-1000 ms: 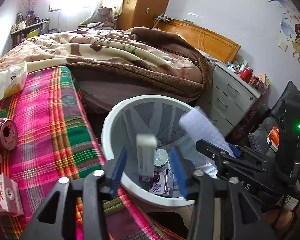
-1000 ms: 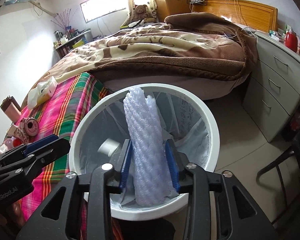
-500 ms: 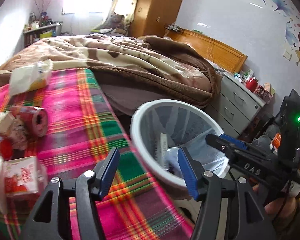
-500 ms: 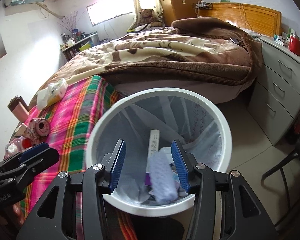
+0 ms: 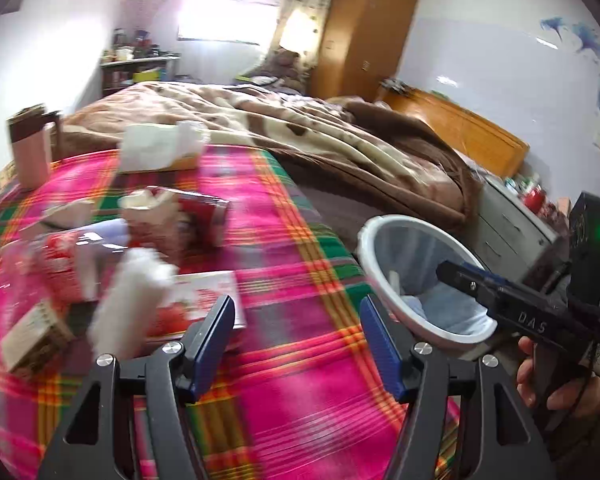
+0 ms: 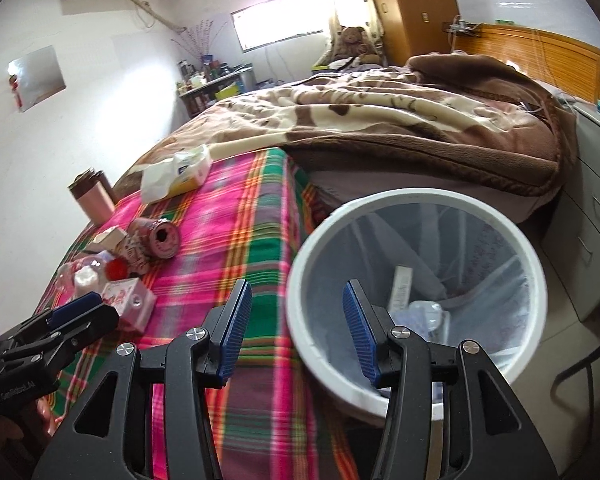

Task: Collect trash
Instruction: 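Move both tools back over the bedspread toward the strawberry juice box, then grasp strawberry juice box with right tool while left tool grasps beige carton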

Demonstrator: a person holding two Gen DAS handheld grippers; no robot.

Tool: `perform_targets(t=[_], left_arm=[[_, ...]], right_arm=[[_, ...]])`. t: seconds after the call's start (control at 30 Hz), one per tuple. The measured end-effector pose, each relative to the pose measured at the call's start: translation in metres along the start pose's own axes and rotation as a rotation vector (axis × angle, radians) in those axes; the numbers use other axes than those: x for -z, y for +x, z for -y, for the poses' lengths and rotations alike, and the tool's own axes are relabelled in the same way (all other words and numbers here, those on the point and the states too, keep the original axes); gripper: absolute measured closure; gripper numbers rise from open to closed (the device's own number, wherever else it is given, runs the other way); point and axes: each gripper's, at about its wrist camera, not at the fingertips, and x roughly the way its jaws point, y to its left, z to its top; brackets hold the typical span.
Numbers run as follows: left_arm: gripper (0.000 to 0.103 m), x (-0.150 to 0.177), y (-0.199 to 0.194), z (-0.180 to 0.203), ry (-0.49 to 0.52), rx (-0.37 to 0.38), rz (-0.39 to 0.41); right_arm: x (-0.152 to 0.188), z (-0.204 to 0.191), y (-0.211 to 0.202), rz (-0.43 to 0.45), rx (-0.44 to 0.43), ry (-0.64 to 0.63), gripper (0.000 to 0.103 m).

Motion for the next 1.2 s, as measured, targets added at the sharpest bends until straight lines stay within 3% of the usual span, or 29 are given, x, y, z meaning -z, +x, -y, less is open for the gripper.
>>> perform_targets(t=[0.27, 0.4, 0.8, 0.93, 1.2], left_arm=[[0.031, 0.007, -0.020, -0.046, -0.051, -0.074, 0.024], [0.031, 0.011, -0.028, -0.069, -0.069, -0.109, 0.033], [0.024, 0.025, -0.046, -0.140, -0.140, -0.203, 0.010], [0.024, 0.029, -0.046, -0.158, -0.138, -0.244, -0.014], [0.022, 0.029, -0.037, -0.179, -0.132, -0.236, -0.049]], right_arm=[[0.005, -0.041, 0.016, -0.030, -0.075, -0.069, 0.053], [0.006, -0.064, 0.025, -0.045, -0.118, -0.115, 0.041], [0.010, -0.123, 0.053, -0.098, -0.239, -0.293, 0.033], [0.010, -0.139, 0.062, -0.119, -0.228, -0.359, 0.030], [0.010, -0.162, 0.073, -0.147, -0.228, -0.504, 0.027]])
